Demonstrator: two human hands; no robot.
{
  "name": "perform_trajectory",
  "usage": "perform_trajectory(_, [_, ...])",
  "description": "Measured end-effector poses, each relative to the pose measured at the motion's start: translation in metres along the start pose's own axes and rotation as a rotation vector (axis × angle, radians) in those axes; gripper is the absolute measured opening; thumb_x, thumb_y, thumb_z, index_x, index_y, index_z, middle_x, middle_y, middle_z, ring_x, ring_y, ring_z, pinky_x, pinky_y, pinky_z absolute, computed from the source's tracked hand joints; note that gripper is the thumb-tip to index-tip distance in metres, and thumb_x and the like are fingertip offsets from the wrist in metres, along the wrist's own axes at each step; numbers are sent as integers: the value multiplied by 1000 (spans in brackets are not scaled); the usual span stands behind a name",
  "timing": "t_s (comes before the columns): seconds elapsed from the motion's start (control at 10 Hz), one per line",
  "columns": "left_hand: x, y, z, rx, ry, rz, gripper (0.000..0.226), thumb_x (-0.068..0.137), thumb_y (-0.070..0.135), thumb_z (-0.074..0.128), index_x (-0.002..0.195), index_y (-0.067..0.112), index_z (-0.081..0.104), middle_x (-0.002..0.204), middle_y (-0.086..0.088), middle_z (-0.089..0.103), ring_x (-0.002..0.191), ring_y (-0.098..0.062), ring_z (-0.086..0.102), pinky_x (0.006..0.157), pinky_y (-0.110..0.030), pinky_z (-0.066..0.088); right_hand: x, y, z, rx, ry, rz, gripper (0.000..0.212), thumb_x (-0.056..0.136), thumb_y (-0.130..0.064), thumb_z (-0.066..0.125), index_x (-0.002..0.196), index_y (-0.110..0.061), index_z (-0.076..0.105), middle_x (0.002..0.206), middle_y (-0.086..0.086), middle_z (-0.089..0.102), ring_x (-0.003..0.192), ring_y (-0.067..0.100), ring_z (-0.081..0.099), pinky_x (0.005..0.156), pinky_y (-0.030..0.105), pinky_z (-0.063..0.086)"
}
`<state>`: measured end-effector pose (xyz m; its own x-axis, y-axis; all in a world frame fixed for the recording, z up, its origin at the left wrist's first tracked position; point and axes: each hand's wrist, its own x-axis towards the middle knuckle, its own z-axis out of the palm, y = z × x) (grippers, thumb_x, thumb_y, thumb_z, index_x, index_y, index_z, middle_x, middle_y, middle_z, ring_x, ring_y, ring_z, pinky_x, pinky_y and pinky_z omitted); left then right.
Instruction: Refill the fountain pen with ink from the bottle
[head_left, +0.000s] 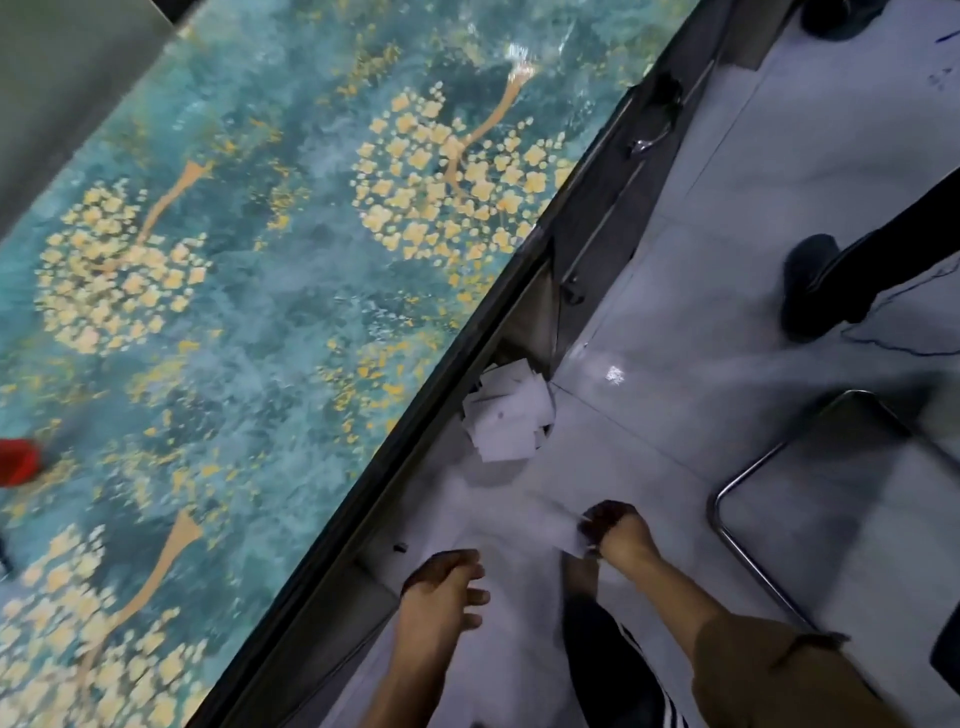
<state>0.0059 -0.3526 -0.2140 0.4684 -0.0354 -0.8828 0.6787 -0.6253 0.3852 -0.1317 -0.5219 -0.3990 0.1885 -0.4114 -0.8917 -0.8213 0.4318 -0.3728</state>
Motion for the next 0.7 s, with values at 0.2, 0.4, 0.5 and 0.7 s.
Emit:
perform_trajectory(0.2, [105,-3,9,38,12,45,17,100,9,53,110,2,65,91,-10,67,74,-27,64,58,-29,47,103,-46,42,-247,60,-272,16,83,-15,62,67,-18,58,84,16,75,82,33,73,77,36,58])
perform_trajectory(0.4, [145,-13,1,29,91,64,10,99,12,56,99,8,65,91,-11,69,75,-28,65,58,-32,48,162,-74,73,-176,130,-349,22,80,-9,68,101,-7,67,102,7,71,97,23,66,83,26,46])
perform_trajectory(0.5, [143,-25,-8,65,134,77,9,97,16,60,98,11,67,91,-9,71,73,-28,68,60,-35,53,160,-61,76,-211,171,-363,36,80,-6,70,116,-3,63,117,18,67,110,33,63,90,30,45])
perform_trajectory(0.7, [84,-43,-19,-56,131,64,5,95,13,63,92,10,65,88,-13,65,56,-20,58,44,-23,42,93,-20,73,-213,91,-452,27,83,-9,73,108,0,69,111,19,70,105,33,66,90,27,45])
